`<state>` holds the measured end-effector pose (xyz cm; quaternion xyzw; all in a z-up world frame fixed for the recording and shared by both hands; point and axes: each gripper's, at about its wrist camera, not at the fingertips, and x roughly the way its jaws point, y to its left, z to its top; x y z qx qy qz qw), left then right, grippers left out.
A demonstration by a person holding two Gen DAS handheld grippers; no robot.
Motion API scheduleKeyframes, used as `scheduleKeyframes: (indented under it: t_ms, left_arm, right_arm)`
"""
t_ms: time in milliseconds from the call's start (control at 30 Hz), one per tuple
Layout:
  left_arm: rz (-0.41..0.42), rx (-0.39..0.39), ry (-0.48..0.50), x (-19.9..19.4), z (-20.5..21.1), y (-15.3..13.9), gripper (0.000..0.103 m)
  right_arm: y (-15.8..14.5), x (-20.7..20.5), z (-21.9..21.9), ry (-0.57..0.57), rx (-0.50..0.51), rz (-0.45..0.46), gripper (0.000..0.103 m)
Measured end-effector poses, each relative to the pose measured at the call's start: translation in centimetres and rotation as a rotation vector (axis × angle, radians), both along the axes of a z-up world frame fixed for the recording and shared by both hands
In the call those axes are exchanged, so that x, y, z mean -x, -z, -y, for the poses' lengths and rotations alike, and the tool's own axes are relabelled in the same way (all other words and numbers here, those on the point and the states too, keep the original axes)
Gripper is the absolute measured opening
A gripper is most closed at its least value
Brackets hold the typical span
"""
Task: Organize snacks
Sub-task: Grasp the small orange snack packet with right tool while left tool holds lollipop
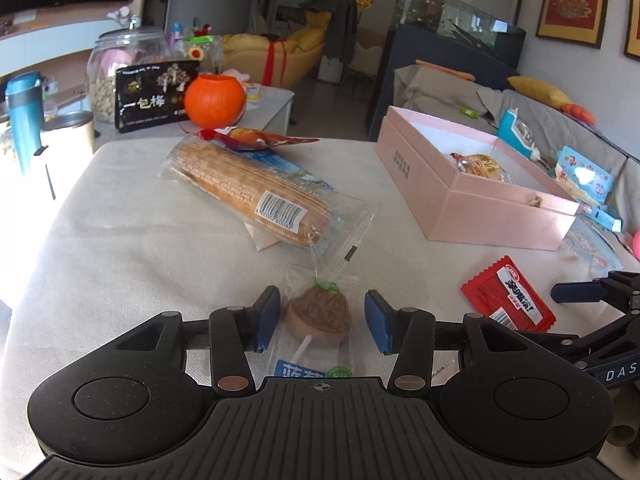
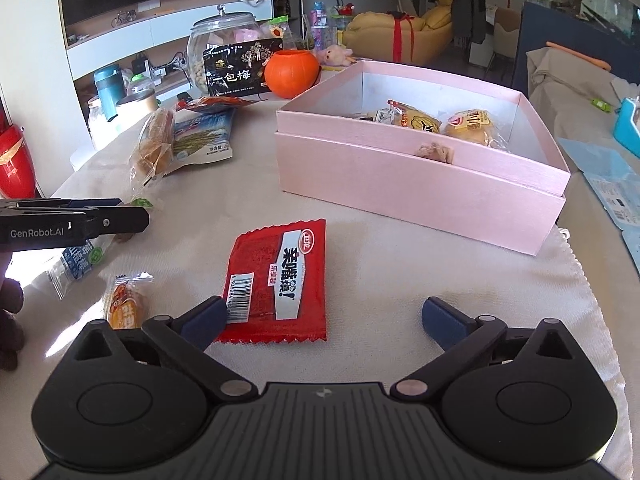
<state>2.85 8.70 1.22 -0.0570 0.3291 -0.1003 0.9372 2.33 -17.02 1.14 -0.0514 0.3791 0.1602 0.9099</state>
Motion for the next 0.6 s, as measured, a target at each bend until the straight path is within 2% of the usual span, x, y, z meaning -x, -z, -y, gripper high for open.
scheduleKeyframes:
  t_ms: [67,133,167,267,300,500,600]
  left_arm:
    - [-0.010,-0.034,0.015,-0.1,0.4,-0.1,0.051]
    - [-0.033,-0.043,0.016,-0.1,0.5,-0.4,0.046]
    - [-0.051,-0.024,0.013,0.0,0.4,-0.6,0.043]
    - [-0.100,0.083,0.045,0.7,-0.1,-0.8,0.042]
    - [-0.103,0.086,0.056,1.0,0.0,-0.8,0.042]
    - [-0.093,0.003,0.110,2.0,1.0,-0.8,0.044]
    - [-0.110,-0.029,0.124,2.1,1.2,-1.0,0.044]
  right_arm:
    - [0.0,0.1,-0.1,-0.001,0.003,0.002,0.103]
    - [0.0,0.1,0.0,0.000,-0.002,0.002,0.103]
    - [0.0,0.1,0.1,0.000,-0.005,0.003,0.103]
    - [-0.1,0.2,0.2,0.002,-0.010,0.003,0.103]
    - [-0.1,0.2,0.2,0.004,-0.011,0.004,0.103]
    - [-0.5,-0.3,-1.0,0.004,-0.031,-0.012,0.102]
    - [-0.6,-1.3,-2.3,0.000,-0.035,-0.022,0.097]
